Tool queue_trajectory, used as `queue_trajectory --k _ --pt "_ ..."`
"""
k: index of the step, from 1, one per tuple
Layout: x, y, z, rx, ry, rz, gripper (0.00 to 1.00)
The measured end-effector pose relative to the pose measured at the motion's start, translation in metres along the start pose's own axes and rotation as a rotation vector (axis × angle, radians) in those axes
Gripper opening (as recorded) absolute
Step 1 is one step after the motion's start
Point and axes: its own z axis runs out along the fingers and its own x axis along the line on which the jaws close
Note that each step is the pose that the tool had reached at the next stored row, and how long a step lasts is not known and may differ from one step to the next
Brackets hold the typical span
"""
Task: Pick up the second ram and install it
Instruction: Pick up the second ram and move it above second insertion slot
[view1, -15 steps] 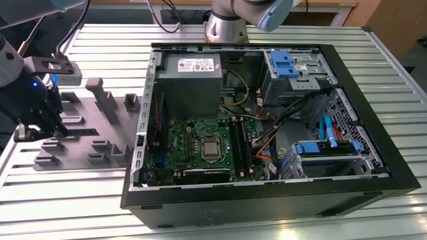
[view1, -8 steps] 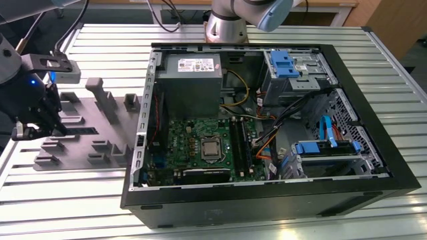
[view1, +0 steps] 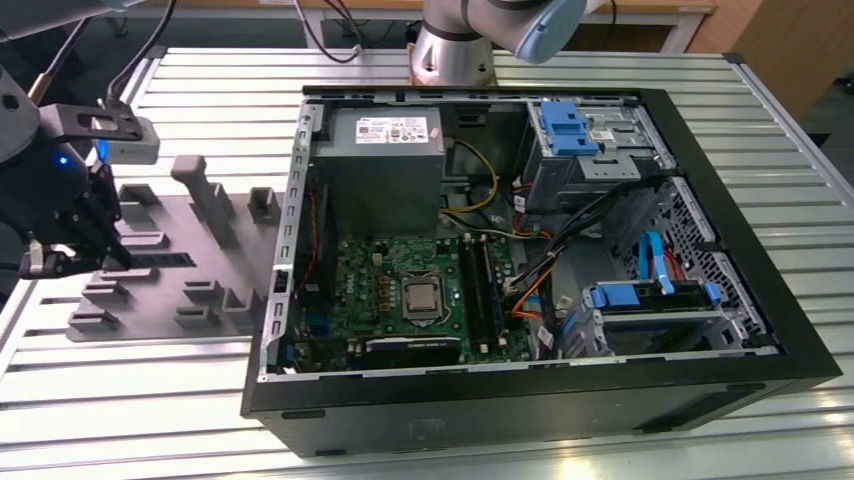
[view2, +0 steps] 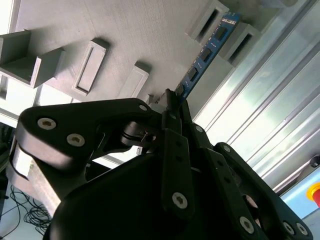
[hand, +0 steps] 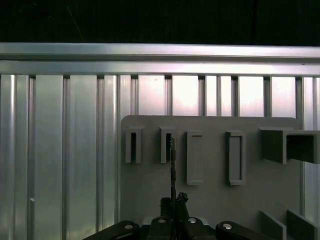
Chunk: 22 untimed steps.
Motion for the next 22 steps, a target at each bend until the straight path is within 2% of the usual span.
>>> queue_trajectory --k 22 --pt "-0.001 0.0001 -0.0184 0.0 0.0 0.0 0.14"
